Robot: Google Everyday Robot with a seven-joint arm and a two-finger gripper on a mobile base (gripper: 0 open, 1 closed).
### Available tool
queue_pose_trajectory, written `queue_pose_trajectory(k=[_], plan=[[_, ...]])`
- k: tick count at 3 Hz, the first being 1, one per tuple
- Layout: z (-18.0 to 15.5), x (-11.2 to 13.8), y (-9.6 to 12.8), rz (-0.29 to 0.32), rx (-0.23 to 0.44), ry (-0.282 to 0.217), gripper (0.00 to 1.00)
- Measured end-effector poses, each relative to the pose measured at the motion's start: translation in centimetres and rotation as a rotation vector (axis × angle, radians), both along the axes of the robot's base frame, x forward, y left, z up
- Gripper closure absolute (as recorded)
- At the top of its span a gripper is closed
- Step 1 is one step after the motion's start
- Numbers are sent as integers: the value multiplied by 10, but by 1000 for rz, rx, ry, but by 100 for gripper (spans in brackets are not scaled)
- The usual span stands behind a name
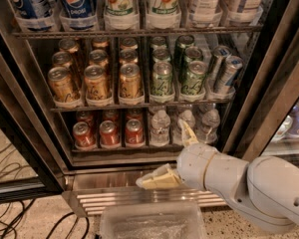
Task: Pick green can from middle shelf of fridge
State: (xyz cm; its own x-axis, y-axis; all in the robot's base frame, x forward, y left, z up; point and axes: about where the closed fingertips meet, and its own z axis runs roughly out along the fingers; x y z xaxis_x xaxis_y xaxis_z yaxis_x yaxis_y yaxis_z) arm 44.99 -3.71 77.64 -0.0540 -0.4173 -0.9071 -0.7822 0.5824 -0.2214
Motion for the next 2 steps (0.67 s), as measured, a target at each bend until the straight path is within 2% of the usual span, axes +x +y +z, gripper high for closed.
queue_pose_trajectory(k=[1,2], plan=[[7,14,9,-16,32,-34,0],[12,25,13,-30,38,-38,0]])
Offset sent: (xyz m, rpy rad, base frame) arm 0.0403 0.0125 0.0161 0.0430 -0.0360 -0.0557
